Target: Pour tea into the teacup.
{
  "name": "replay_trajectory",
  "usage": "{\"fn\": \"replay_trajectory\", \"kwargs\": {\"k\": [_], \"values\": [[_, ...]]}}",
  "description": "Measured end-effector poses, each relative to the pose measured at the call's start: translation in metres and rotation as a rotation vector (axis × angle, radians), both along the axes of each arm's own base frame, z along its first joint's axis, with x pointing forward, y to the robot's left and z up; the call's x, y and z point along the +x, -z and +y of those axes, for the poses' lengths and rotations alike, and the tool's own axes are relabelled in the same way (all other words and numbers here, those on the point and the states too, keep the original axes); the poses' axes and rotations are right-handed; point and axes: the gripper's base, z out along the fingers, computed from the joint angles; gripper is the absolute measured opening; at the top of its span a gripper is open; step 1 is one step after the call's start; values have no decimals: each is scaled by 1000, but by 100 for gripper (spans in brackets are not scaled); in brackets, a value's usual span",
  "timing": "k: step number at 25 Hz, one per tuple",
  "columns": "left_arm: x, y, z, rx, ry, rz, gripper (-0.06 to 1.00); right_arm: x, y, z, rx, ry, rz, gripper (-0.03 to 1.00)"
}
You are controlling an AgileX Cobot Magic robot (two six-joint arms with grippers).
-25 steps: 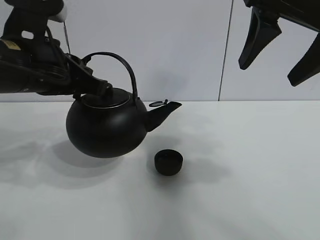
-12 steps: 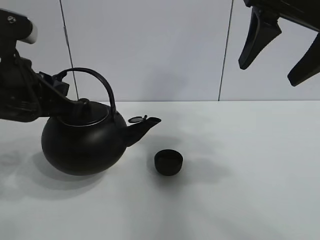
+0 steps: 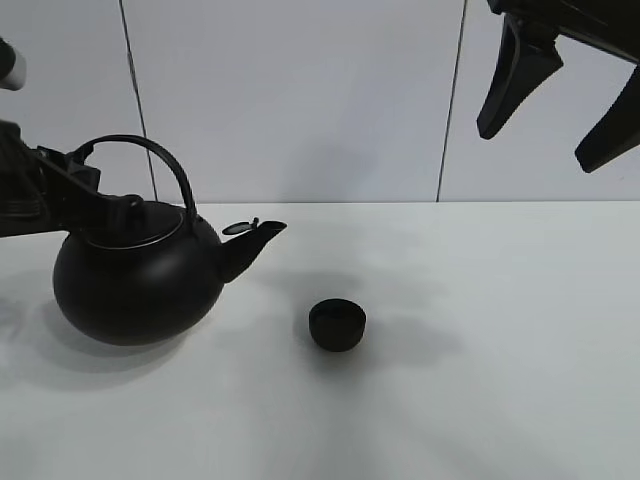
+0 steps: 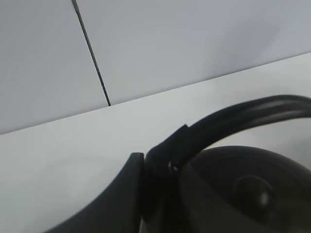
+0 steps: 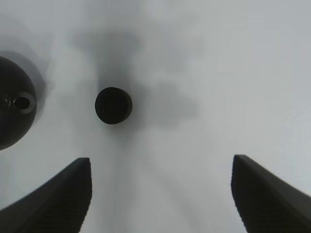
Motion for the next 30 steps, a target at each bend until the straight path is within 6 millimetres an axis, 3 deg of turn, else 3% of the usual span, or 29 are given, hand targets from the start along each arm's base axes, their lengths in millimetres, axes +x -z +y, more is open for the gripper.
{"fn": "replay_trajectory", "kwargs": {"k": [13, 30], "values": [[-19, 17, 10, 38, 12, 49, 11, 0, 0, 2, 21, 5, 2, 55], [-14, 27, 9, -1, -14, 21, 11, 0, -1, 2, 23, 7, -4, 55]]}}
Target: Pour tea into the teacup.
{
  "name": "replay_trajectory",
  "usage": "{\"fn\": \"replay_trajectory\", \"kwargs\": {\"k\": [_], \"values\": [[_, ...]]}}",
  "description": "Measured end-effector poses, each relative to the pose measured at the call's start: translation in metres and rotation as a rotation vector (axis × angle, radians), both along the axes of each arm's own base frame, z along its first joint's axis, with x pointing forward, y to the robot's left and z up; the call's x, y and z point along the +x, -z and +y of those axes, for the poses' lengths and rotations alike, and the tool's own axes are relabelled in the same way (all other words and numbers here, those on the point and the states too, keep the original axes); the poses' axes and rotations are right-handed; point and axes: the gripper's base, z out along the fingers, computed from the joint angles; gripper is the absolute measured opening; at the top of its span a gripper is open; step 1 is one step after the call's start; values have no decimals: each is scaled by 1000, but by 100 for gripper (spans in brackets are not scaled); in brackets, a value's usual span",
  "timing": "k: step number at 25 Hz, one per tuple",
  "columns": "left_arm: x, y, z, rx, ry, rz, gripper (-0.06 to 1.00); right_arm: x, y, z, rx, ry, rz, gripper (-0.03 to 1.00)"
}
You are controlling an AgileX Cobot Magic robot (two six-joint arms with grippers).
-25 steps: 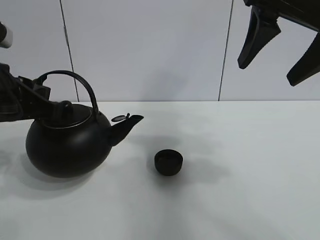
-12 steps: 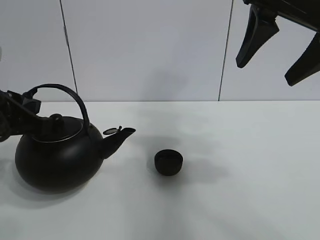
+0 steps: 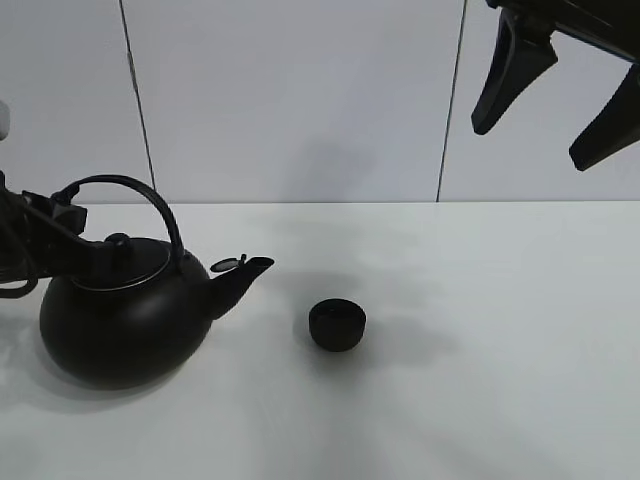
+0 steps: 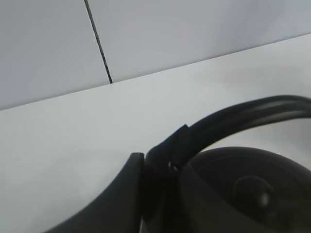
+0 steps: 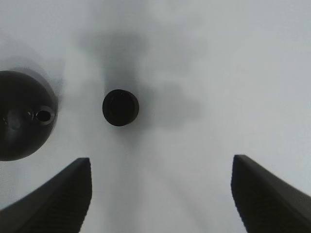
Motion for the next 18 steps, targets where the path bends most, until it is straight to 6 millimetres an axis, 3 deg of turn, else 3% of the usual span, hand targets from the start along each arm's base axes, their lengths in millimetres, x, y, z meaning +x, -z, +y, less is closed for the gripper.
{"fn": "replay_trajectory", "kwargs": {"k": [4, 18], "values": [[1, 9, -2, -7, 12, 8, 11, 0, 0, 0, 3, 1, 0, 55], [1, 10, -7, 3, 66, 8, 13, 0, 0, 0, 3, 1, 0, 55]]}}
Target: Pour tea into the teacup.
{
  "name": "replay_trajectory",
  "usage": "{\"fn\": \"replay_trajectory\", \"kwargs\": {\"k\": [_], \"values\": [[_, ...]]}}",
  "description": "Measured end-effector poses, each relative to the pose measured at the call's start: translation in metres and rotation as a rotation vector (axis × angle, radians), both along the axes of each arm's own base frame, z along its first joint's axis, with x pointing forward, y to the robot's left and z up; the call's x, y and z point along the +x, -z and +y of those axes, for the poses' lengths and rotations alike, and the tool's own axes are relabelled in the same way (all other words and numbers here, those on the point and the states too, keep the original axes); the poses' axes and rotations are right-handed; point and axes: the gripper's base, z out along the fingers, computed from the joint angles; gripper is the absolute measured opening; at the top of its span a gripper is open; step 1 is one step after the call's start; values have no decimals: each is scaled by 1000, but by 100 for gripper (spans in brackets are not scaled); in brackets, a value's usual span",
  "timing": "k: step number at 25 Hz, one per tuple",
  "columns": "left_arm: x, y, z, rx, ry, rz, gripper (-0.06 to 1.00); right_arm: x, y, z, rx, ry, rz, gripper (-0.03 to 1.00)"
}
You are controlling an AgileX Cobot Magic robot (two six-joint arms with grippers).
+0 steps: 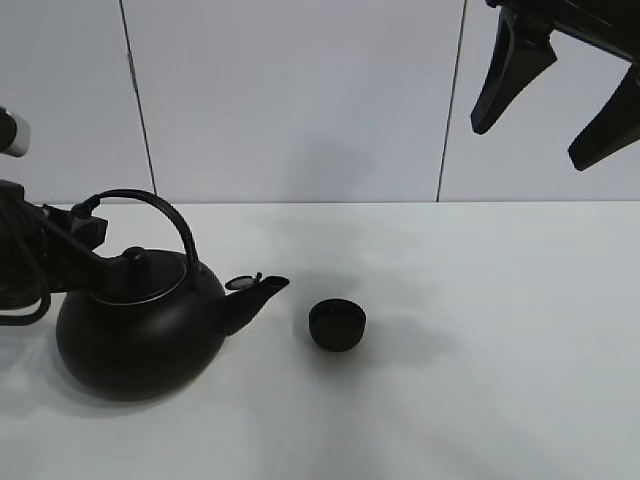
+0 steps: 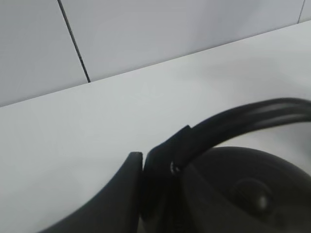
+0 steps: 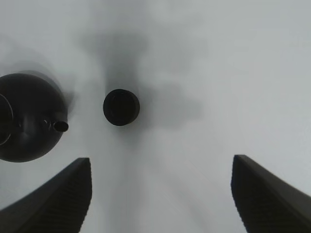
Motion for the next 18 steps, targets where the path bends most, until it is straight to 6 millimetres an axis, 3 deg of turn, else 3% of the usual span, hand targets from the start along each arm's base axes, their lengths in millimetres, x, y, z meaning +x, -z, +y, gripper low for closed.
{"fn": "replay_trajectory", "kwargs": {"k": [7, 18], "values": [[1, -3, 0, -20, -2, -19, 26, 0, 0, 0, 0, -1, 0, 55], [-26, 8, 13, -44, -6, 14, 28, 0, 0, 0, 0, -1, 0, 55]]}}
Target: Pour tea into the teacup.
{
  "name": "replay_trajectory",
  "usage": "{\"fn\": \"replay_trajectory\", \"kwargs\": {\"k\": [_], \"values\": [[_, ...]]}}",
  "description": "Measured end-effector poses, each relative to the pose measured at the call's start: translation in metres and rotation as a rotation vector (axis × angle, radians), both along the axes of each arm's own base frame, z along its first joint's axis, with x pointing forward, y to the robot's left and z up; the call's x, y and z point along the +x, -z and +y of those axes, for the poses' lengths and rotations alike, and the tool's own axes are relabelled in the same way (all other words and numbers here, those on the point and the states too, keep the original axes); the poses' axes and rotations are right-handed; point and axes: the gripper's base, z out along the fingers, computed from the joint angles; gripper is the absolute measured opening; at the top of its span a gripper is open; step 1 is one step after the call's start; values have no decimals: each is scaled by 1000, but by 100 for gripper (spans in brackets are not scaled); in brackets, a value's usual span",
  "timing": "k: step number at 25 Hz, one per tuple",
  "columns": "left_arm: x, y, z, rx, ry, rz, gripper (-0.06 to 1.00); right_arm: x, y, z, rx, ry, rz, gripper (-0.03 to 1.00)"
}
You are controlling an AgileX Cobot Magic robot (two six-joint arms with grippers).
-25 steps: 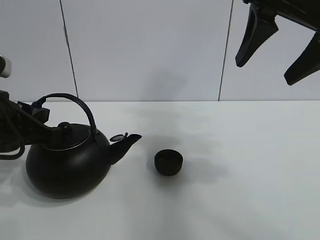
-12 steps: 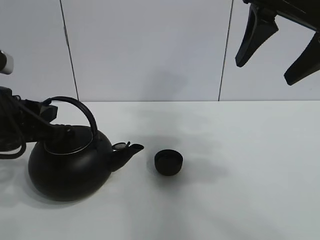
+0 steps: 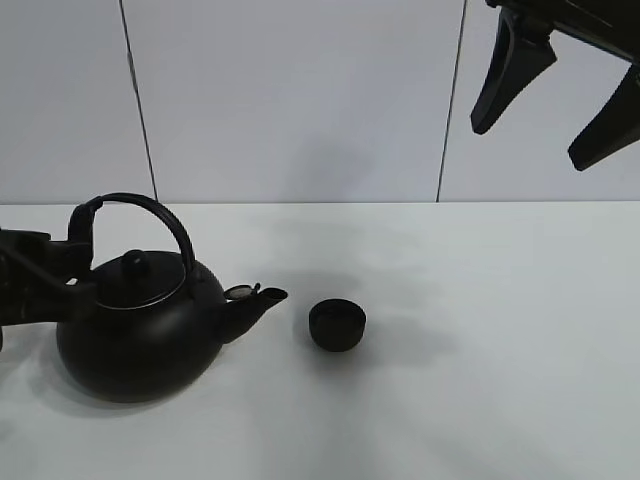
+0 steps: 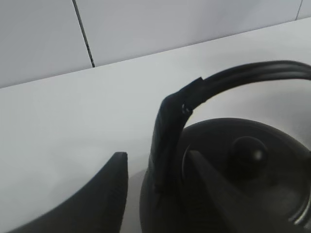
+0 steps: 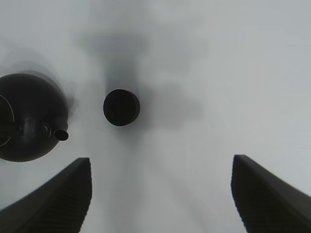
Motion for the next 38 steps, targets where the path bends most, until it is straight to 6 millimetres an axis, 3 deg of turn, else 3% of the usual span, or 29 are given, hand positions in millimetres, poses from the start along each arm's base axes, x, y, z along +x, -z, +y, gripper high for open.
{"fn": "replay_trajectory", "kwargs": {"k": [11, 24, 30, 38], "values": [[-23, 7, 9, -78, -2, 45, 28, 0, 0, 0, 0, 0, 0, 55], [-22, 6, 17, -110, -98, 47, 28, 0, 0, 0, 0, 0, 0, 55], [-22, -12, 20, -136, -114, -39, 28, 0, 0, 0, 0, 0, 0, 55], [-17, -56, 18, -156, -102, -216, 28, 0, 0, 0, 0, 0, 0, 55]]}}
